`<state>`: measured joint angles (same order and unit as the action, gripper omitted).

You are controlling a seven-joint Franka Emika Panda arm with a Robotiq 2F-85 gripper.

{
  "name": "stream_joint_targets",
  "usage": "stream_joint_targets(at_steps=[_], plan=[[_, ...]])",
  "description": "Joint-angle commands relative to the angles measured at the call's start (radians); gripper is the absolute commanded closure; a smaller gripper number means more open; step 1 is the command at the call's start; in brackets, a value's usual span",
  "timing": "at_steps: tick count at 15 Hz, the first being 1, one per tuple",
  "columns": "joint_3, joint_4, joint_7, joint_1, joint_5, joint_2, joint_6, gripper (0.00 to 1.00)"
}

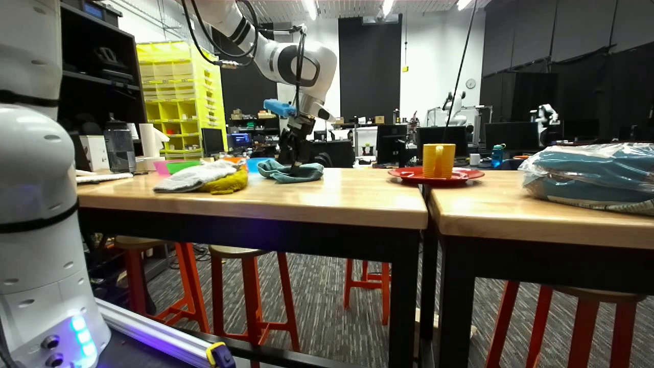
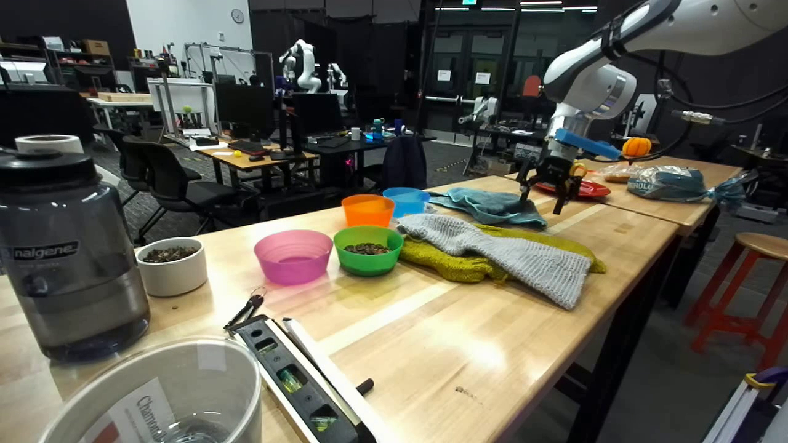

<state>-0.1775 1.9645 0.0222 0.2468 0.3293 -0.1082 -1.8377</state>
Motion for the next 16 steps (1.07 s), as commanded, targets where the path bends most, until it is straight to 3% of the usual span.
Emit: stream_joint_targets(at_steps=[1,4,5,6,8,12,16], plan=[[-0.009,0.152,0.009,-0.013,0.031,0.103,-0.102,0.0],[-0.013,0.217,0.004,-0.011,0.063,0.125,-0.186,0.0],[-0.014,0.235,0.006,-0.011,0.075,0.133,-0.218,0.25],[-0.015,0.25,0.007,-0.011,0.088,0.138,-0.245,0.26],[-0.016,0.267,0.008,-0.013,0.102,0.145,-0.282,0.39],[-0.015,0.282,0.016,-0.018,0.11,0.162,-0.314,0.73],[-0.014,0.28,0.04,-0.024,0.096,0.174,-0.32,0.99]])
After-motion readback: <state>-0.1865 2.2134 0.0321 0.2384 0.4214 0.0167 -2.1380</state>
